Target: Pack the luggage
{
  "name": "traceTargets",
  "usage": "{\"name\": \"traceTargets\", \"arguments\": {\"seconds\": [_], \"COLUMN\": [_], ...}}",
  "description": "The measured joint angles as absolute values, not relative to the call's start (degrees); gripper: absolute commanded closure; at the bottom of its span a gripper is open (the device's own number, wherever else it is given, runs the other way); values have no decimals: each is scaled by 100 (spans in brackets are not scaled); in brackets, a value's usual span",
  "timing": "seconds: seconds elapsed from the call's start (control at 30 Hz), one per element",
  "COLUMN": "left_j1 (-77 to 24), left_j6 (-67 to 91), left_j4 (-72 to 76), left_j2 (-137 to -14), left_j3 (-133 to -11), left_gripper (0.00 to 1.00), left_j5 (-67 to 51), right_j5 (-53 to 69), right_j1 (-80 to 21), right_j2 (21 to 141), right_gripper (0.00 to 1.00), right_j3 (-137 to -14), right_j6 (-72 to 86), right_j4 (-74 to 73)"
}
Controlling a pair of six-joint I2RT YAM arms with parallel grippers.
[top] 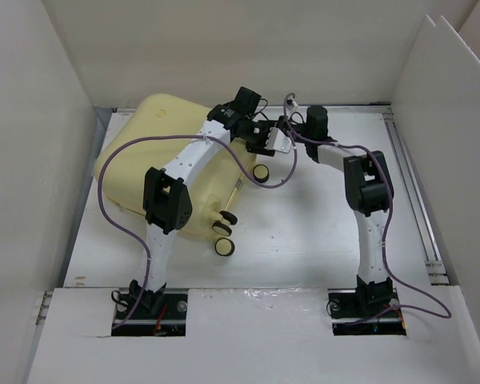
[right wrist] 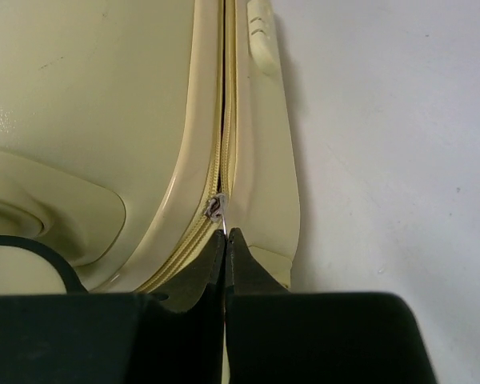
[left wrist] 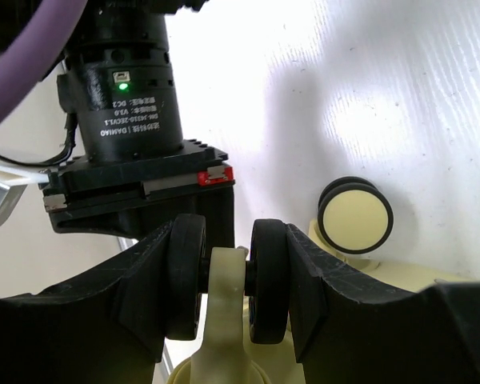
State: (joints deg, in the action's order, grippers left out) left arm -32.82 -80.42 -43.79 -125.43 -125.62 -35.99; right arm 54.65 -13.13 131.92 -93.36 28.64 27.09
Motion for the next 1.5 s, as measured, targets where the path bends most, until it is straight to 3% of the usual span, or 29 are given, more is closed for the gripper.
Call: {"name": "traceTargets", "arguments": {"seconds": [0.27,0.63,0.67,0.73,0.83,1.1,1.17,1.27,1.3,1.4,1.5], "left_j1": [-3343,-3411,-3424,-3454,-3612,-3441,-2816,-1304,-696,657,1446], "left_j6": [-8141,-8143,-8090,-7887,-7269,-5194,-4558,-3785,-3586,-3131,-2926], "left_j4": [-4456,-4521,-4552,-4609,-4842,-4021,-3686,-3345,-3286,-3229,-3210], "left_j2": [-12540,-12372,-12322,-12232,-12040,-10549,-10001,-9148,-8823,-7837,-6678], "left_j3": [-12536,-12307,-12261,-12186,-12055,-11668,-11664,-11430,-11187,-10184,-8702], "left_gripper": [100,98,69,1,0,0,12,38,63,100,100], "left_j5": [-3629,-3706,-3710,-3712,-3815,-3557,-3479,-3089,-2897,-2150,-1452], "right_j5": [5828,5249,5234,5225,5120,4939,4890,4840,4814,4716,4628], "right_j1": [-1369,-1767,-1791,-1839,-1852,-1914,-1922,-1946,-1955,-1988,-2010], "right_j2": [13775,14182,14204,14228,14230,14221,14217,14215,14215,14215,14212], "right_gripper": [100,100,100,100,100,100,100,100,100,100,100], "right_j3": [-10114,-10755,-10787,-10798,-10792,-10715,-10676,-10665,-10665,-10661,-10652], "right_j6": [3072,3651,3693,3782,3837,3837,3837,3811,3795,3767,3726], "right_j4": [2746,2799,2803,2832,2869,2982,3065,3107,3120,3148,3175]}}
